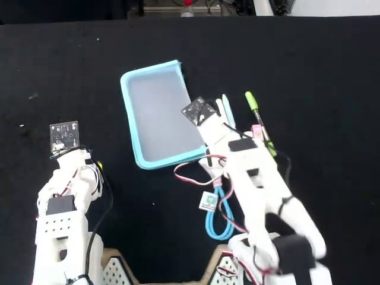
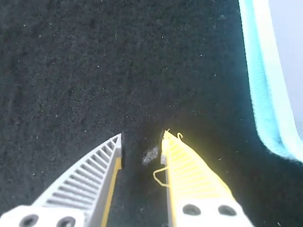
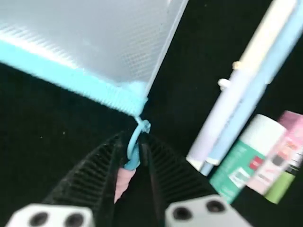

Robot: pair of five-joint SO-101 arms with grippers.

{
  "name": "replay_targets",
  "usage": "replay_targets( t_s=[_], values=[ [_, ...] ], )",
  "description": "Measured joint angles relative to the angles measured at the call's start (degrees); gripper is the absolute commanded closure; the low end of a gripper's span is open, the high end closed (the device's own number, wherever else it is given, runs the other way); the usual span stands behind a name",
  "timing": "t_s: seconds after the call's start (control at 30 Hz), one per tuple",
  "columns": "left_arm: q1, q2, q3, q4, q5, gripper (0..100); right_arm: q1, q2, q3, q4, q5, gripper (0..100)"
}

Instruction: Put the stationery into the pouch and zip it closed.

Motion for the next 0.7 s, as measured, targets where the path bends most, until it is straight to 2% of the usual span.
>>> replay_targets(
  t_s=[0.27, 0.47, 0.7],
  values=[
    [0.0, 0.0, -0.44, 0.0, 0.0, 86, 0.0, -13.8, 0.0, 1.67, 0.0, 98.8],
    [0.62, 0.0, -10.2, 0.0, 0.0, 86, -2.73, -21.1, -3.25, 1.32, 0.0, 98.8],
    [12.92, 0.0, -16.88, -1.67, -1.05, 86, -9.23, -24.53, -9.14, 1.58, 0.0, 98.8]
  ],
)
